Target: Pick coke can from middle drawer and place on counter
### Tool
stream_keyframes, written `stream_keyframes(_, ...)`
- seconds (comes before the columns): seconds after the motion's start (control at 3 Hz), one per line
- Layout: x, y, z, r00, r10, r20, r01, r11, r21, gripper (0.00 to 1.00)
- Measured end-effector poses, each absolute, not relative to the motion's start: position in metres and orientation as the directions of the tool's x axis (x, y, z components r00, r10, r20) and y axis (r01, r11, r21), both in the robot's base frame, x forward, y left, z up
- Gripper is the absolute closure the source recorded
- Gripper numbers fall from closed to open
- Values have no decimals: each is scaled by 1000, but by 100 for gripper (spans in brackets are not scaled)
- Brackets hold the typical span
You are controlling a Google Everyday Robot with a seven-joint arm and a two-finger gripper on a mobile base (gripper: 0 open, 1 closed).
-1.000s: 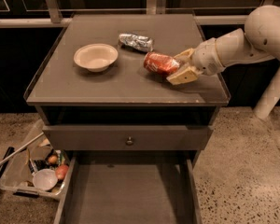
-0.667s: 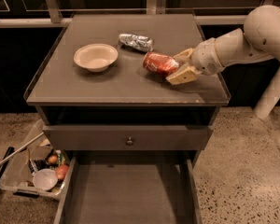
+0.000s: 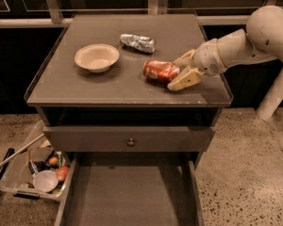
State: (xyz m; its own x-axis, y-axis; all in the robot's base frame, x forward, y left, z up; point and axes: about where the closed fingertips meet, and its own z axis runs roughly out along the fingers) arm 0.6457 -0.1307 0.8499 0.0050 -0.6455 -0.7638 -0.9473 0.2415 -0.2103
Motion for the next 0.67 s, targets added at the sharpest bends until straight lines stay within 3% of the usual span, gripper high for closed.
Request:
stream_keyframes(0.33,646,-131,850,5,-645,-764,-947,241,-210,0)
stream_keyframes(0.67,646,-131,850,5,-645,-764,-947,241,-210,0)
